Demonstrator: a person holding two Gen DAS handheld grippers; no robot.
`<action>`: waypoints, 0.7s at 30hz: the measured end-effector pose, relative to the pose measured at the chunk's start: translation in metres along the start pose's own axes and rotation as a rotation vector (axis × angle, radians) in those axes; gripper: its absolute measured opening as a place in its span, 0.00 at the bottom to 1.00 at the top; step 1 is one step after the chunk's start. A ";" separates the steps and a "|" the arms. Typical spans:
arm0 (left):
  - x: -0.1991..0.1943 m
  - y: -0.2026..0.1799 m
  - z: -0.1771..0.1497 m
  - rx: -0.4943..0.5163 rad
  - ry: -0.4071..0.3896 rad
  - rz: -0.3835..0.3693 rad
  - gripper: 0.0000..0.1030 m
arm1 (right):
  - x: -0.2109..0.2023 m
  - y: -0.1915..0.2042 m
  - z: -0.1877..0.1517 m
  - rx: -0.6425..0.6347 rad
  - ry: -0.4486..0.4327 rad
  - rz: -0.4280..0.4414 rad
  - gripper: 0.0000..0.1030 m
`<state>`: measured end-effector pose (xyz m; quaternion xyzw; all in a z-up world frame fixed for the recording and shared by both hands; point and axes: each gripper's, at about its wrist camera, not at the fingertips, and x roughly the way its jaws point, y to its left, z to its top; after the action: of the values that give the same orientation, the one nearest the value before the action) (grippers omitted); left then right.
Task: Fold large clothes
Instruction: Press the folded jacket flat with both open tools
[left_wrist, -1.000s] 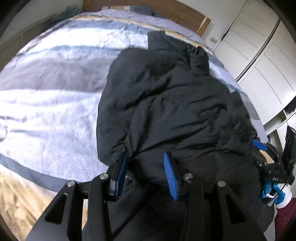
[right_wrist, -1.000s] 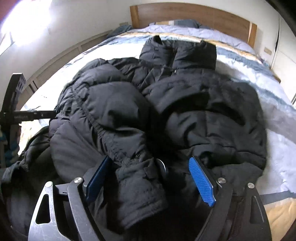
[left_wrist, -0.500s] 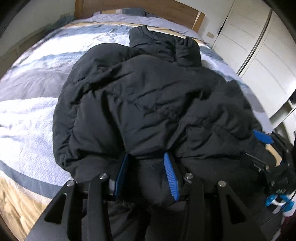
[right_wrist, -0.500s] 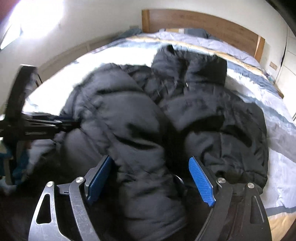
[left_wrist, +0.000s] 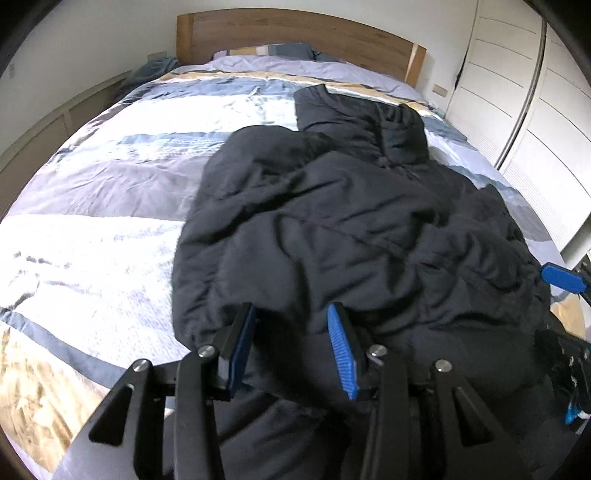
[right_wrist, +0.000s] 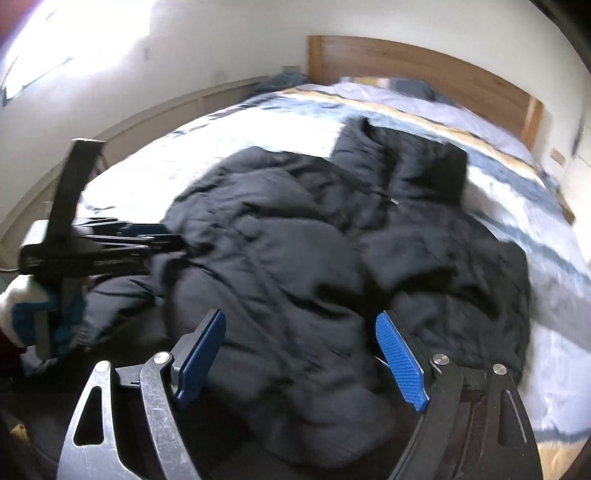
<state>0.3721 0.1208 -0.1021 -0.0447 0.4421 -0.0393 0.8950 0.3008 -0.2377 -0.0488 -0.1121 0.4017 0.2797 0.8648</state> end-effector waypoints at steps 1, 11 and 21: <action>0.002 0.002 0.001 -0.002 0.002 0.000 0.38 | 0.005 0.006 0.003 -0.011 0.005 0.009 0.81; 0.025 0.012 -0.001 -0.022 0.009 -0.012 0.48 | 0.061 0.007 -0.002 0.003 0.103 0.002 0.81; 0.026 0.003 -0.004 0.008 0.019 0.038 0.52 | 0.050 0.002 -0.019 0.004 0.108 -0.010 0.81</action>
<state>0.3846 0.1212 -0.1254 -0.0323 0.4510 -0.0244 0.8916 0.3138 -0.2239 -0.0993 -0.1271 0.4479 0.2683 0.8434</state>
